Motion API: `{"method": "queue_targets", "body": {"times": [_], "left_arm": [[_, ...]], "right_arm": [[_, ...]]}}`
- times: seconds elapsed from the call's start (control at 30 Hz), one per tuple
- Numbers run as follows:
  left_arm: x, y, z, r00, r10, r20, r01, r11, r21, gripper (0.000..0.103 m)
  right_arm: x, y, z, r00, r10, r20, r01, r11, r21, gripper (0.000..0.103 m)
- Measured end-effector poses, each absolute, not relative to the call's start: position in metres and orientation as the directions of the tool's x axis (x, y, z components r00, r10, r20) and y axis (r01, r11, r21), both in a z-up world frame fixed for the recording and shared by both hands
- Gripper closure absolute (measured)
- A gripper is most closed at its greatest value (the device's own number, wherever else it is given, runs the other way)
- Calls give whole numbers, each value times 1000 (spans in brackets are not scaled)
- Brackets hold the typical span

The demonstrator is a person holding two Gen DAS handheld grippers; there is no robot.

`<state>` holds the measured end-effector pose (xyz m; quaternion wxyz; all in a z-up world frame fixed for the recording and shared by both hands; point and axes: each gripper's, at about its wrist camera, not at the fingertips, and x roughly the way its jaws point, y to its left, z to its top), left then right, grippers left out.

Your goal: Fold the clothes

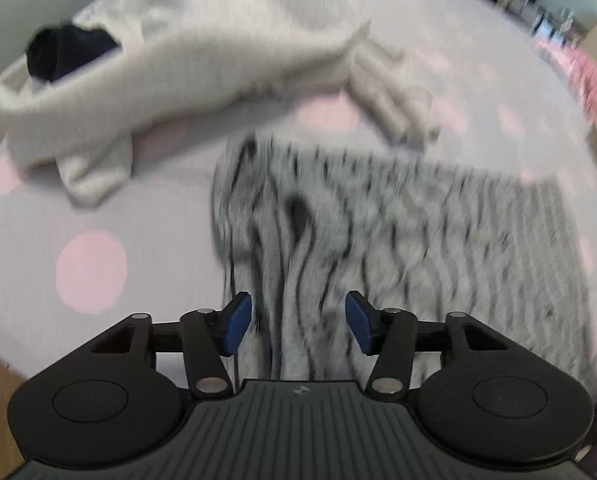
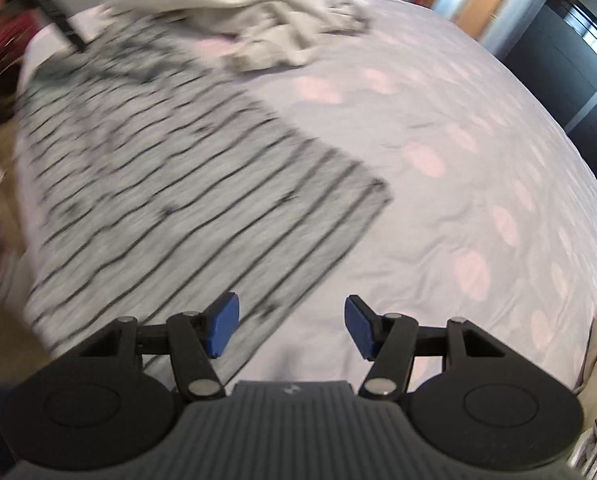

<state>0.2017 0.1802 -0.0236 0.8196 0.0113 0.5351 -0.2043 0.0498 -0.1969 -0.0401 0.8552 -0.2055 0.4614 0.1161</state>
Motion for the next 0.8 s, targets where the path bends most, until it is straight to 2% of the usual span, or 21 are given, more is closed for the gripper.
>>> {"method": "queue_targets", "body": {"times": [0.13, 0.27, 0.63, 0.73, 0.8], "left_arm": [[219, 173, -19, 392, -345, -853, 346, 914, -211, 42], [235, 155, -37, 342, -304, -889, 381, 910, -165, 42], [212, 108, -69, 447, -83, -891, 526, 830, 187, 43], [205, 96, -72, 475, -36, -879, 544, 798, 261, 50], [200, 89, -71, 487, -13, -874, 552, 780, 296, 68]], "right_arm": [[92, -212, -36, 564, 32, -825, -347, 916, -202, 41], [129, -227, -34, 590, 50, -806, -294, 943, -157, 41], [177, -244, -54, 610, 87, -788, -197, 979, -44, 41], [180, -246, -57, 614, 83, -785, -193, 980, -47, 41], [181, -248, -58, 622, 74, -779, -187, 981, -56, 41]]}}
